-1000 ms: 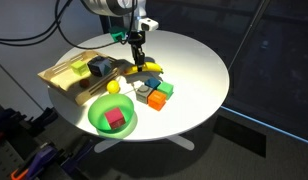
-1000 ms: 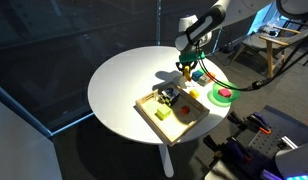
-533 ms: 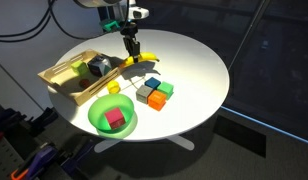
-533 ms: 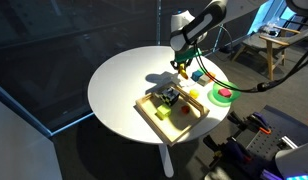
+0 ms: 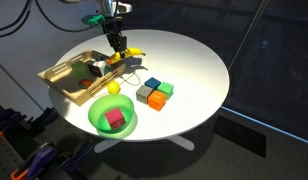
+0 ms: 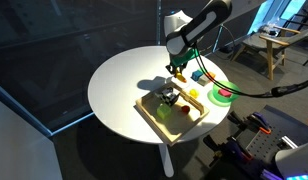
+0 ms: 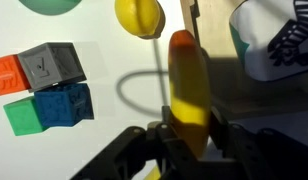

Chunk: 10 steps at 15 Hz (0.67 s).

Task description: Pick up the banana plush toy and put it on the lime green block

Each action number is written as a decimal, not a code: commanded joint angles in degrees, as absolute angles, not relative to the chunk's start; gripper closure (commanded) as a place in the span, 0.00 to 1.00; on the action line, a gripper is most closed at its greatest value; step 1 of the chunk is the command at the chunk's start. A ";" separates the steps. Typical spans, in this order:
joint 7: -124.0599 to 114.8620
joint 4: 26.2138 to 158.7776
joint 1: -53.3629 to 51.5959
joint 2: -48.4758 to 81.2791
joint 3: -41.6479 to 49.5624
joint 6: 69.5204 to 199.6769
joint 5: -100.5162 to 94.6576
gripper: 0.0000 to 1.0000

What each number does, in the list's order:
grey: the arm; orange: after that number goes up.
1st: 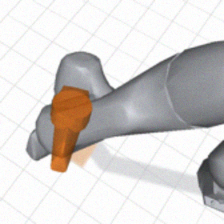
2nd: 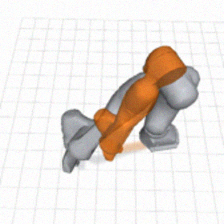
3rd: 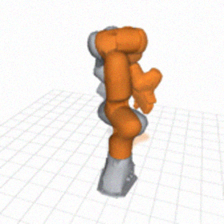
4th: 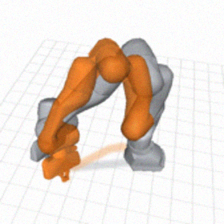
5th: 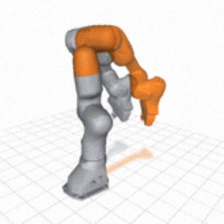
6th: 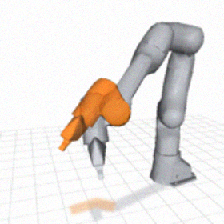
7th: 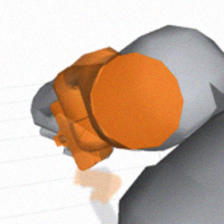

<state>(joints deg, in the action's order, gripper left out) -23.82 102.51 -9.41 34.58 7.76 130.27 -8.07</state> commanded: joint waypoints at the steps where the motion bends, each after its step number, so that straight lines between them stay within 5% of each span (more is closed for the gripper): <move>1: -18.85 107.78 -9.13 29.63 5.73 130.23 -9.99 0.86; 10: -8.14 115.55 -8.57 24.23 1.00 137.20 -9.77 0.86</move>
<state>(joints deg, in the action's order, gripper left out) -11.16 111.51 -9.47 27.43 2.63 134.07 -8.89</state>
